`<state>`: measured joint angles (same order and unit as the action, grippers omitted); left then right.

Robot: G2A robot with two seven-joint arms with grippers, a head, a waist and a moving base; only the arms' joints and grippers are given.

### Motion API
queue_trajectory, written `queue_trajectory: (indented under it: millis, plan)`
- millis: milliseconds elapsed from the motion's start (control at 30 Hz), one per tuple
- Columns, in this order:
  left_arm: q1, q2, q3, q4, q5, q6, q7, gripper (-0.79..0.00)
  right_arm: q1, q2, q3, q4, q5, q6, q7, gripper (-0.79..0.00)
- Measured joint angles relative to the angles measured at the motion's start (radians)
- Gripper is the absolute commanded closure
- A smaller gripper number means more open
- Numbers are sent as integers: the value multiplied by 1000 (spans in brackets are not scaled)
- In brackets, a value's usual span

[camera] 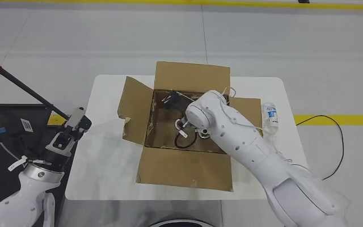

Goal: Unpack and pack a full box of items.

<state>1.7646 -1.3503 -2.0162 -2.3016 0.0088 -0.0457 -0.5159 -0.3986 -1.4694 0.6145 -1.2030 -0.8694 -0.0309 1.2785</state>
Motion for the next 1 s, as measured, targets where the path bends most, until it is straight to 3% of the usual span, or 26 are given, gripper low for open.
queue_trajectory:
  millis: [267, 467, 1000]
  plan:
    - [0, 0, 0, 0, 0, 0, 0, -785, -221, 112, 267, -500, -121, 17, 145, 0]
    - [0, 0, 0, 0, 0, 0, 0, -785, -421, 163, 449, -823, -225, 36, 231, 0]
    - [0, 0, 0, 0, 0, 0, 0, -785, -439, 166, 457, -854, -234, 37, 237, 0]
